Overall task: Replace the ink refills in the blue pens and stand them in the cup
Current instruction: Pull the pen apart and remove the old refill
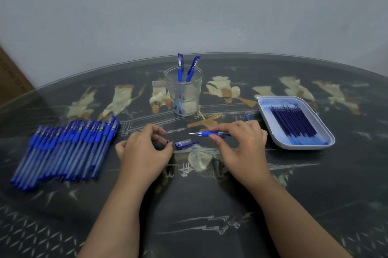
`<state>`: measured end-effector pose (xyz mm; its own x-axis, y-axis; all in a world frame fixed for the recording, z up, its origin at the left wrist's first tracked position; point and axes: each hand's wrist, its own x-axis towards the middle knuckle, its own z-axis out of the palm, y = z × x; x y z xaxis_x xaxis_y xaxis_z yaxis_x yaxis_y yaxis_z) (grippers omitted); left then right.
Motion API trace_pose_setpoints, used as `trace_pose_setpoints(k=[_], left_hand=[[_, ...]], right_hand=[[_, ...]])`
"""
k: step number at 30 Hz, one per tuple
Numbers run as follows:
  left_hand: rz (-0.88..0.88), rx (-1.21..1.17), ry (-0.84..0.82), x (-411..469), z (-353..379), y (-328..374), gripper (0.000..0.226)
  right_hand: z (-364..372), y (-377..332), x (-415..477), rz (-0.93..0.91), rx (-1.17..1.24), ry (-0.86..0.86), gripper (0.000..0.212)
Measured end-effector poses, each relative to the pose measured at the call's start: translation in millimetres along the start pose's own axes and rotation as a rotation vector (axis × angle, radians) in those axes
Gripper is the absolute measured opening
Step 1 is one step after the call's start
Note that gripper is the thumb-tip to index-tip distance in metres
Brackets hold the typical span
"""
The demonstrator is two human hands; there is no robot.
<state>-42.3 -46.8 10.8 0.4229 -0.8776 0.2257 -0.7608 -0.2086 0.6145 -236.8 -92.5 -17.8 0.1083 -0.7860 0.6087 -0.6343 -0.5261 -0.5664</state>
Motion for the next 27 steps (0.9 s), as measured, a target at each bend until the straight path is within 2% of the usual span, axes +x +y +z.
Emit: trace_pose_setpoints(k=[13, 17, 20, 22, 24, 27], left_hand=[[-0.025, 0.001, -0.048, 2, 2, -4, 0.010], [-0.023, -0.024, -0.072, 2, 1, -4, 0.011], [-0.038, -0.130, 0.016, 1, 0, -2, 0.014], [0.059, -0.252, 0.145, -2, -1, 2, 0.013], [0.229, -0.379, 0.213, -6, -2, 10, 0.014], [0.368, -0.502, 0.125, -15, 4, 25, 0.017]], right_hand=[[-2, -4, 0, 0.038, -0.024, -0.021, 0.024], [-6, -8, 1, 0.062, -0.101, 0.033, 0.019], [-12, -13, 3, 0.080, -0.120, 0.051, 0.020], [-15, -18, 4, 0.086, -0.107, 0.051, 0.021], [-18, -24, 5, 0.095, -0.101, 0.035, 0.021], [-25, -31, 11, 0.179, 0.055, -0.024, 0.007]])
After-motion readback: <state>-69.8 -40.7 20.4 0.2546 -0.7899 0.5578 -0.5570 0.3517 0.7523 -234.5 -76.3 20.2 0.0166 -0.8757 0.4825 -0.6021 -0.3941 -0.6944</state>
